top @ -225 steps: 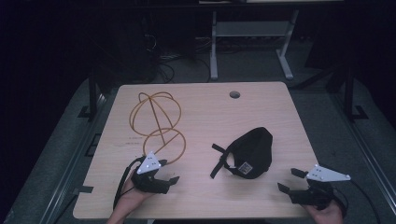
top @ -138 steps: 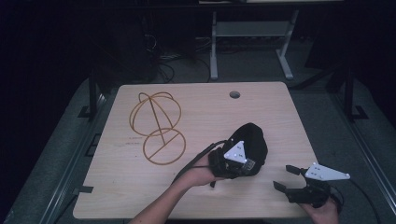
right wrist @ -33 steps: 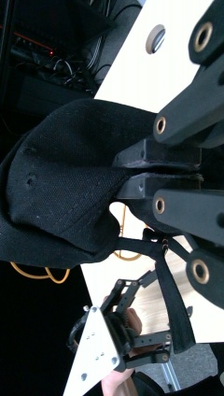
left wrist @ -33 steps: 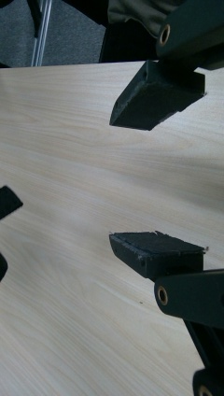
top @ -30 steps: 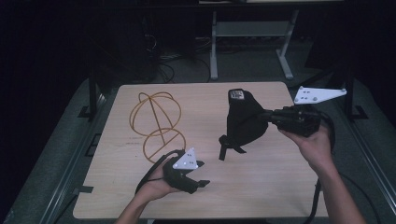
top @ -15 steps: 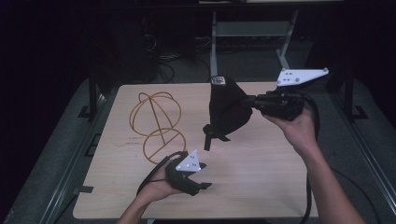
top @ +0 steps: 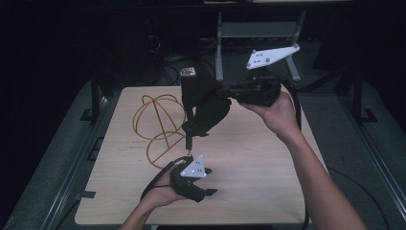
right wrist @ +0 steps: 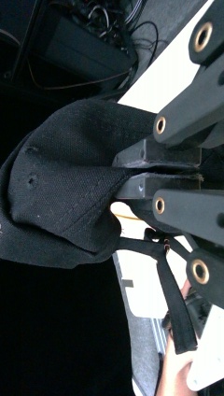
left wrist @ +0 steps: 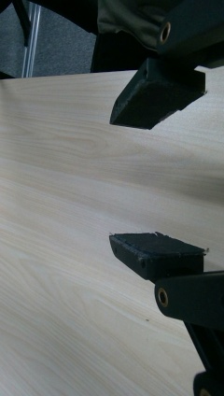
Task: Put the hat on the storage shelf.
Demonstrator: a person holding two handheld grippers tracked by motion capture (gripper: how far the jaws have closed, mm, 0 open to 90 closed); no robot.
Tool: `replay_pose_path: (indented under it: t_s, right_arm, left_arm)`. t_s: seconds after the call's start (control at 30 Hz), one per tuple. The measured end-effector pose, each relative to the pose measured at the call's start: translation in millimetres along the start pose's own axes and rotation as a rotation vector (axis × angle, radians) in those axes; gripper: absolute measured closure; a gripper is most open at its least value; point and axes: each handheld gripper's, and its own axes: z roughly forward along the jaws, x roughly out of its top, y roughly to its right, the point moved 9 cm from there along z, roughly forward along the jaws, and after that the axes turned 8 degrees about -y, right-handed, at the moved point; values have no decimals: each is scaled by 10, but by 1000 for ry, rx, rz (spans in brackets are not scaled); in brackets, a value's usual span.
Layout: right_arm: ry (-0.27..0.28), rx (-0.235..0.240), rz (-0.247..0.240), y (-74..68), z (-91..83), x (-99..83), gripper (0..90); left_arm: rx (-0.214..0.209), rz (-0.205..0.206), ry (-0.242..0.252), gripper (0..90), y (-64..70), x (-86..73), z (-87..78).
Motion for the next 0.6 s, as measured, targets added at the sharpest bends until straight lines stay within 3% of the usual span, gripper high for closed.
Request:
replay_pose_path:
  t_s: [0.3,0.33,0.47,0.6]
  right_arm:
    - [-73,43,-42,-91,357,258,864]
    - [-83,45,-45,-101,394,282,864]
    - [-119,50,-60,-125,524,378,864]
    - [-141,66,-75,-161,627,480,864]
  left_arm:
    - [-13,-9,3,360,43,7,13]
    - [-8,14,-5,360,28,5,12]
    - [-12,29,-9,360,39,11,30]
    - [-17,23,-10,360,61,17,45]
